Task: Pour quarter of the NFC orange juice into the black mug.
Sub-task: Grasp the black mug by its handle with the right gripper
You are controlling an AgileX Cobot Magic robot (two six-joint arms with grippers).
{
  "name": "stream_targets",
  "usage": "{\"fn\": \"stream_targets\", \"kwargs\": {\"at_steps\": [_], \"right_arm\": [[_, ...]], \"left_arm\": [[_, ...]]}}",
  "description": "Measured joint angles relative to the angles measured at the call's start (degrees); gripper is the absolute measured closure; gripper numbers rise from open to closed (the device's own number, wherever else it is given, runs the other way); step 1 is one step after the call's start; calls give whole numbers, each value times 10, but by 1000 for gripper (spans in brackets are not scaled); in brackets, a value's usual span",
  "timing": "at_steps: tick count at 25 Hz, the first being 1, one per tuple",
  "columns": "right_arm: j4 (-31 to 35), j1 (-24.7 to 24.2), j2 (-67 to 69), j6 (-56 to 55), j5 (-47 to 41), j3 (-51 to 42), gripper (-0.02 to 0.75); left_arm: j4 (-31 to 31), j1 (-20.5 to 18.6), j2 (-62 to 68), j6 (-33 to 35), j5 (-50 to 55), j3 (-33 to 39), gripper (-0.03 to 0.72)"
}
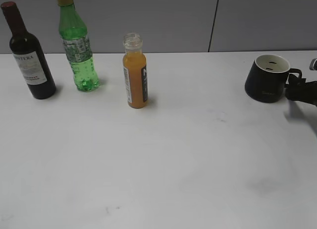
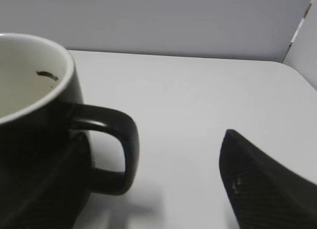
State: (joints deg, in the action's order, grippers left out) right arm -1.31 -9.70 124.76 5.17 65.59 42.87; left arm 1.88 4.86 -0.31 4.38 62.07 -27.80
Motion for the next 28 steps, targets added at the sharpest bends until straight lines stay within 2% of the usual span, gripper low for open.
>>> {"fn": "stream_targets", "kwargs": {"at_steps": [11,21,24,28], "right_arm": [[-1,-1,56,-6,-3,70,141],[-9,-2,66,-11,6,77,157],[-19,-2,74,-11,16,82,228],[-42,-2,81,-20,32,84,432]], "left_arm": [[0,0,0,0,0,0,449],[0,0,0,0,0,0,449],[0,0,0,0,0,0,449],[0,0,0,0,0,0,449]]}}
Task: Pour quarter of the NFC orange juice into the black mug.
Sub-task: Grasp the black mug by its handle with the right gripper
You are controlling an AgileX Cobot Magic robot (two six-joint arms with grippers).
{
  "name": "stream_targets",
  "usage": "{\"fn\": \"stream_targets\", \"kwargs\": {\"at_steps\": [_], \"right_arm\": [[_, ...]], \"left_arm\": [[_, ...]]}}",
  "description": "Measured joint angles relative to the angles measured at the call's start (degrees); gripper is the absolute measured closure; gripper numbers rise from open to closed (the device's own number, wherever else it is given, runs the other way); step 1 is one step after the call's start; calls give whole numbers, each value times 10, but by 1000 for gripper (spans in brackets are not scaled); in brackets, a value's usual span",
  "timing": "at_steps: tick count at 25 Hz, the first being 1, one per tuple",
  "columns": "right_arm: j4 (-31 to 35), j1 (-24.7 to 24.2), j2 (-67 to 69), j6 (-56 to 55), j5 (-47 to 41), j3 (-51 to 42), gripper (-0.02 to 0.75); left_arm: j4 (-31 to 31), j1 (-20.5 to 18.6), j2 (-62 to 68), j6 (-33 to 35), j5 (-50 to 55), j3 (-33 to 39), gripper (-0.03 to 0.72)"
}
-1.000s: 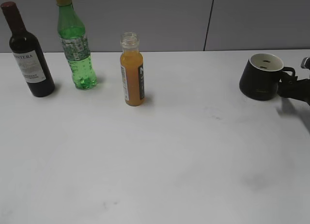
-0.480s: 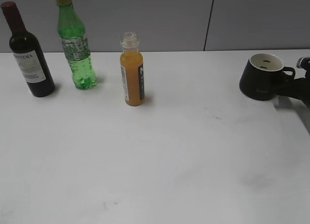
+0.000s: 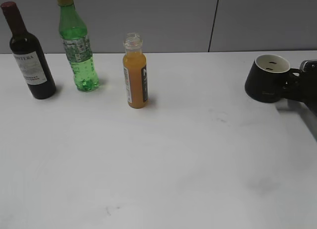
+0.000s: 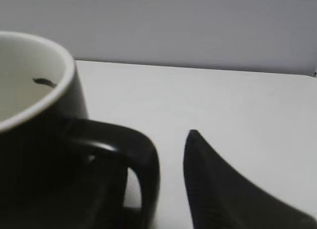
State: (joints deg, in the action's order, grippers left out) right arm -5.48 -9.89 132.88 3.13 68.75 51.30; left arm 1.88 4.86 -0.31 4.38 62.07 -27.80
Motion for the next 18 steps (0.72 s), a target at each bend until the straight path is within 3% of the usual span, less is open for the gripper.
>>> {"fn": "stream_targets", "kwargs": {"at_steps": [5,18], "right_arm": [[-12,0,2,-8,5,1,692],[-13,-1,3,-37,6,1,708]], "left_arm": [[0,0,0,0,0,0,449],[0,0,0,0,0,0,449]]}}
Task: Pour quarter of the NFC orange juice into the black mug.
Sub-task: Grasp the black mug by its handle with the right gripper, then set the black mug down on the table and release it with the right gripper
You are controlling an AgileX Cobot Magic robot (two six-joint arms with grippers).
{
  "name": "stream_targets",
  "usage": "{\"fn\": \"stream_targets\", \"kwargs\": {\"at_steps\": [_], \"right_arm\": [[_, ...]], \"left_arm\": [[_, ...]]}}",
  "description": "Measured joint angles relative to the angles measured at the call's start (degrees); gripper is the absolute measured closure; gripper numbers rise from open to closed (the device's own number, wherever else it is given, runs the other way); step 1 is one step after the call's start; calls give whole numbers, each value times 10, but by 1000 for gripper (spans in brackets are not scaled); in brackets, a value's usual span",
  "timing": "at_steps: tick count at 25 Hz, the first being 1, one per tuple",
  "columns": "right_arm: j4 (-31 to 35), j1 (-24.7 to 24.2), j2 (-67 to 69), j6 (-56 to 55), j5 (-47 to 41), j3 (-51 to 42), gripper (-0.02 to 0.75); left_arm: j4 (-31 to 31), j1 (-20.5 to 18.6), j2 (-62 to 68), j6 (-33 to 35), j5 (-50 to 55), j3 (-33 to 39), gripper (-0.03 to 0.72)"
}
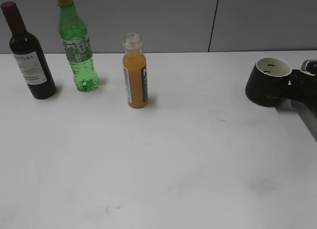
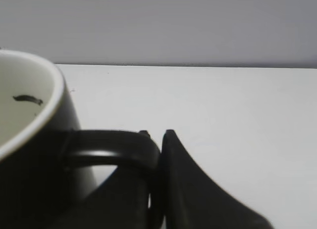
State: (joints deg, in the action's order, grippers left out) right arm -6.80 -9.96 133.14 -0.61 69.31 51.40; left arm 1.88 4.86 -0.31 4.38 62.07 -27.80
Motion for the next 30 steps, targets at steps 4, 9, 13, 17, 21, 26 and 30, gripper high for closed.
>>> {"fn": "stream_targets", "kwargs": {"at_steps": [4,9,13,17,21,26,30], "right_arm": [[-1,0,-6,-4,-3,-7,710],[-9,0,-32,-6,-24,-23,710],[-27,0,-74,-14,-28,-45,710],[-81,0,-121,-41,-28,-68,710],[-122,10,-162,-60,-27,-96,710],[-122,51,-190,-62,-28,-124,710],[-119,110,-209,-60,-28,-158,710]], "left_arm": [[0,0,0,0,0,0,449],[0,0,0,0,0,0,449],[0,0,0,0,0,0,449],[0,0,0,0,0,0,449],[0,0,0,0,0,0,449],[0,0,0,0,0,0,449],[0,0,0,0,0,0,449]]}}
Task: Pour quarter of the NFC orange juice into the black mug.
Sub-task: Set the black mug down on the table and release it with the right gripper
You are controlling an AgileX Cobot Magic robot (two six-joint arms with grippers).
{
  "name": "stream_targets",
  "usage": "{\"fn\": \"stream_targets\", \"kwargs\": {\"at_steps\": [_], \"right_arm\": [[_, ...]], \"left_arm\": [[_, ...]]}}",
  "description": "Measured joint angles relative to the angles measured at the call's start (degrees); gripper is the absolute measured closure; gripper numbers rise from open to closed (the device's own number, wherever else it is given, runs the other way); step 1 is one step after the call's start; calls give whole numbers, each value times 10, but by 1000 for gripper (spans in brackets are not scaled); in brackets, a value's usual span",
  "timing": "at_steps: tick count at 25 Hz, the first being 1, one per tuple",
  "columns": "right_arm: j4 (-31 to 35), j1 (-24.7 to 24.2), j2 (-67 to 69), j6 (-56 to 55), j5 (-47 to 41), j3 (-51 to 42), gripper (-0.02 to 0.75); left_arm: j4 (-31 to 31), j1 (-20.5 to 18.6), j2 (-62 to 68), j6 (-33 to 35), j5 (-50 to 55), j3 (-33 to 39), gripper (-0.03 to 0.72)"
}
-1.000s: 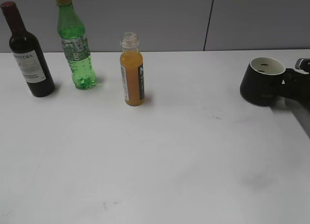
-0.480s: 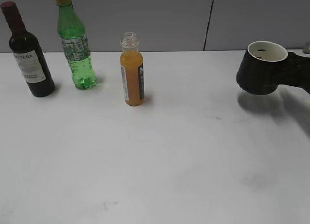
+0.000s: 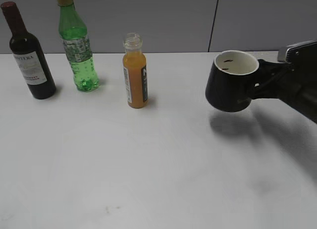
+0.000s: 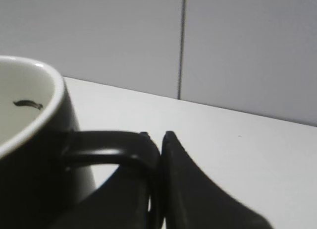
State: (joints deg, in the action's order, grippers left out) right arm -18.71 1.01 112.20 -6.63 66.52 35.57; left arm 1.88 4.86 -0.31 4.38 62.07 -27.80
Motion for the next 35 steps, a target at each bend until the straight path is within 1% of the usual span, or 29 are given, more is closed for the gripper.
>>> {"fn": "stream_targets", "kwargs": {"at_steps": [4,8,16,23,25,30,35], "right_arm": [[5,62,-13,1,0,-33,710],[4,124,-15,2,0,-48,711],[-12,202,-9,15,1,-48,711],[-28,227,28,38,-1,-44,711],[-42,227,34,41,0,-35,711],[-48,228,65,44,-1,-15,711],[-8,250,75,62,0,1,711]], "left_arm": [[0,0,0,0,0,0,449],[0,0,0,0,0,0,450],[0,0,0,0,0,0,450],[0,0,0,0,0,0,450],[0,0,0,0,0,0,450],[0,0,0,0,0,0,450],[0,0,0,0,0,0,450]]}}
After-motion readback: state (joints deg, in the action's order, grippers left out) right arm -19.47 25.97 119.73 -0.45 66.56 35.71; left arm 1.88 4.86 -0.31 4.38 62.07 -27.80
